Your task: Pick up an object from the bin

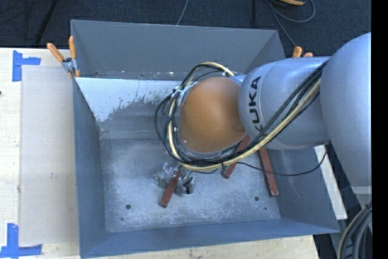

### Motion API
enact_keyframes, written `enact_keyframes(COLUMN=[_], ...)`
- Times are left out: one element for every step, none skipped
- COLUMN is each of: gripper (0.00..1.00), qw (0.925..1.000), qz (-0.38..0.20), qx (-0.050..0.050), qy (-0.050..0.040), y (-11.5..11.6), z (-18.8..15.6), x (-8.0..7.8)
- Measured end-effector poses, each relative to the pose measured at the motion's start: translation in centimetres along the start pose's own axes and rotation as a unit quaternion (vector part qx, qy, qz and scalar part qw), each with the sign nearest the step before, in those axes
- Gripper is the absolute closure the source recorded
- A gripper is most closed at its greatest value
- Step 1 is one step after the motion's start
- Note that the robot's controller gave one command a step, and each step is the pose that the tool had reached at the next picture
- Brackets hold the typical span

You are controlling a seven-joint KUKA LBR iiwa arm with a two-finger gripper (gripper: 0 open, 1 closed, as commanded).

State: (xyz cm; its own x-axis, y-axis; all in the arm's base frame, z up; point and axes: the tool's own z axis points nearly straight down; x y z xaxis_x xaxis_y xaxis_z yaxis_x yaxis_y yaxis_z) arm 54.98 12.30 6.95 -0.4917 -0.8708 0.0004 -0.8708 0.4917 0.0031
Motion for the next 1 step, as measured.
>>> enact_keyframes(gripper=[1.0], qw=[0.976], qz=[-0.218], qx=[0.003], qy=[-0.0023], y=[-1.87], z=[-15.35], x=[-3.07])
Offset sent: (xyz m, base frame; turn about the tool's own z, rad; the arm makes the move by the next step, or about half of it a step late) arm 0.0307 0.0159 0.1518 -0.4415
